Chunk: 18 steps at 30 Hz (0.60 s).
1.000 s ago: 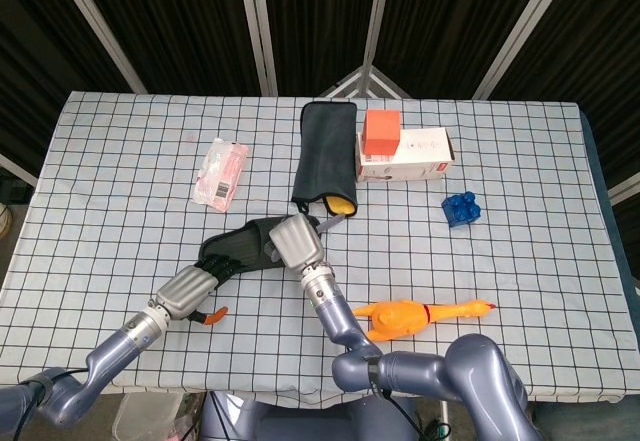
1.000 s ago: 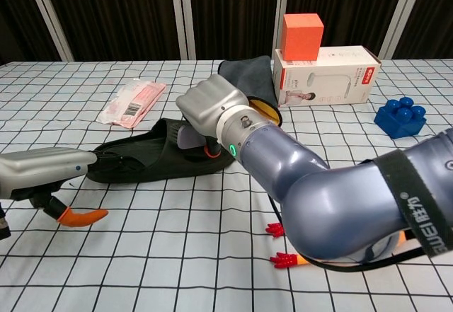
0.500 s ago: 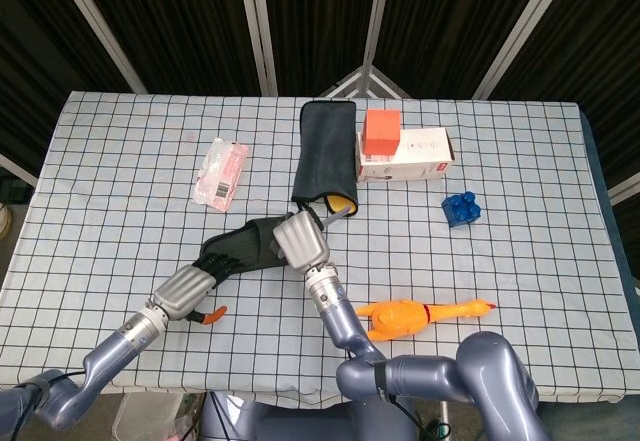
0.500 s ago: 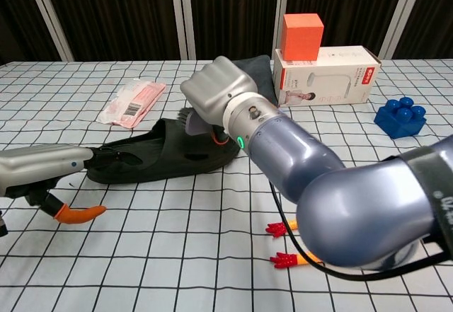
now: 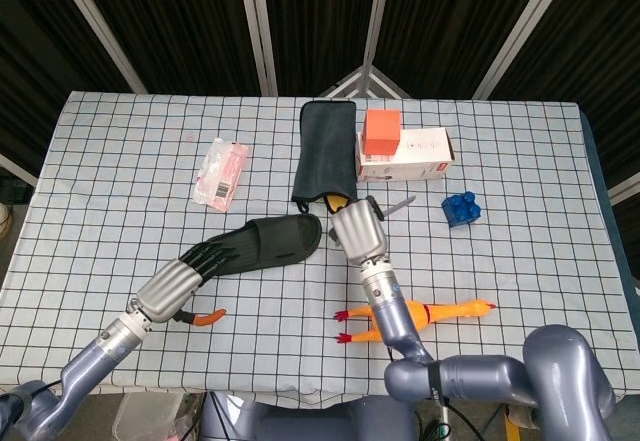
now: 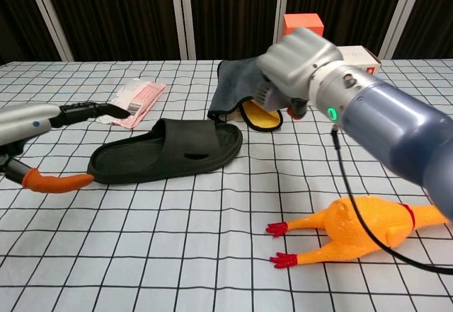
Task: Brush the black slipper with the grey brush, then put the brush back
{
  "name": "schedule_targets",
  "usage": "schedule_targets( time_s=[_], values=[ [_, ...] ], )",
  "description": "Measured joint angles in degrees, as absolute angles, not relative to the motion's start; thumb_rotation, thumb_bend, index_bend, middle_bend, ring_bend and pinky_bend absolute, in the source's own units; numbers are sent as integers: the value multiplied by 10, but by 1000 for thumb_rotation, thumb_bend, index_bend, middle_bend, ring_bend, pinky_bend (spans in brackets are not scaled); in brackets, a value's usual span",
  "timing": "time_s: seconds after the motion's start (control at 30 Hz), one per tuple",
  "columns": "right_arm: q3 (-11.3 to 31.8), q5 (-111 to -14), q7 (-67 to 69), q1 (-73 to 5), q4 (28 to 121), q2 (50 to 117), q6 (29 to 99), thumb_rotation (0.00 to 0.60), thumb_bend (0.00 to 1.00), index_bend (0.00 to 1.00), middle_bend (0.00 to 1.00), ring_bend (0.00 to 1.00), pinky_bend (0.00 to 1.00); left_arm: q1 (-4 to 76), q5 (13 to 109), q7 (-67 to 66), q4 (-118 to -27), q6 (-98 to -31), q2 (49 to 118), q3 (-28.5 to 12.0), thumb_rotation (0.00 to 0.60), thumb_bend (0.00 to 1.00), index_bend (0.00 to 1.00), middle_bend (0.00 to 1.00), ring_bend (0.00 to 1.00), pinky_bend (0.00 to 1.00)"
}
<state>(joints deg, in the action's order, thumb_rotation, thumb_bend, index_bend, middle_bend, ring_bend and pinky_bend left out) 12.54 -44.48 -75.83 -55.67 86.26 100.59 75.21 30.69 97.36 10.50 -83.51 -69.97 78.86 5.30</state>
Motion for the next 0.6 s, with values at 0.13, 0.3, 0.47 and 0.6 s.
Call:
schedule_targets(
  time_s=[0.13,0.3,0.47,0.6],
  values=[
    [113,-422,-757,-532,881,965,755,600,880,886,668,616,669,281,982,104,-846,-749,761,54,329,323,0,16,0,74],
    [101,-377,-764,-511,905,926,756,600,885,886,669,617,669,242,982,92,-855,-808,735,54,331,314,0,15,0,74],
    [90,-301,-819,-505,950,901,770,600,898,886,668,617,669,216,982,94,-846,-830,726,58,331,310,0,15,0,74],
    [77,-274,-855,-503,984,889,791,600,932,886,669,616,669,212,981,96,-840,-823,728,61,331,309,0,15,0,74]
  ],
)
